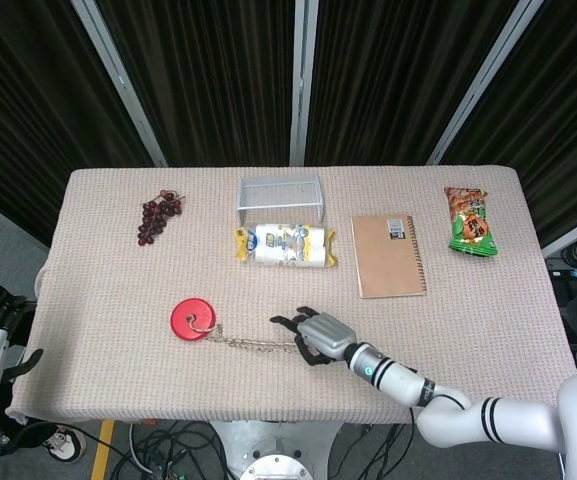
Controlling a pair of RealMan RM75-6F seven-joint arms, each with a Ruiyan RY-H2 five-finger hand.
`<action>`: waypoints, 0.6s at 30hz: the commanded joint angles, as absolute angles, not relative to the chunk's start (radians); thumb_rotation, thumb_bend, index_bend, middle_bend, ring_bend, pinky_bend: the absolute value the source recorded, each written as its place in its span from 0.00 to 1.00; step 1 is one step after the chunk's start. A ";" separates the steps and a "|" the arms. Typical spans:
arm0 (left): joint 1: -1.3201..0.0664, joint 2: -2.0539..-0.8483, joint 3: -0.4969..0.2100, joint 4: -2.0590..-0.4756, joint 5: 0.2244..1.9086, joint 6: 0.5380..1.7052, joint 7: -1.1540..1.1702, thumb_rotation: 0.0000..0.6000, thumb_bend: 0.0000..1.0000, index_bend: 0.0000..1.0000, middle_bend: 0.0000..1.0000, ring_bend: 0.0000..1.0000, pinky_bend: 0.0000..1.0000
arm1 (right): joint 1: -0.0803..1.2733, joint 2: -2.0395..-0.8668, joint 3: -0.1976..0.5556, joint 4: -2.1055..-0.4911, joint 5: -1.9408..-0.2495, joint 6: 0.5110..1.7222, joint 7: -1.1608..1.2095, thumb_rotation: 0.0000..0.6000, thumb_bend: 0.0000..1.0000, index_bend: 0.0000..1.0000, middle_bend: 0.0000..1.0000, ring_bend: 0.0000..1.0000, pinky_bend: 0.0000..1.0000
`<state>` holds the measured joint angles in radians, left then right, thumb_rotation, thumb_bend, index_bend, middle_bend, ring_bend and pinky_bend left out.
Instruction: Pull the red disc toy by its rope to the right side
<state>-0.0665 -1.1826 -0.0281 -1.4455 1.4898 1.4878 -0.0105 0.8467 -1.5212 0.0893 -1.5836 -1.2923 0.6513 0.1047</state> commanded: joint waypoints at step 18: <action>-0.070 -1.185 -0.025 -1.446 1.488 1.475 -0.008 1.00 0.21 0.24 0.16 0.07 0.17 | 0.729 -1.368 0.111 -1.664 -1.382 0.842 0.325 1.00 1.00 0.89 0.82 0.79 0.78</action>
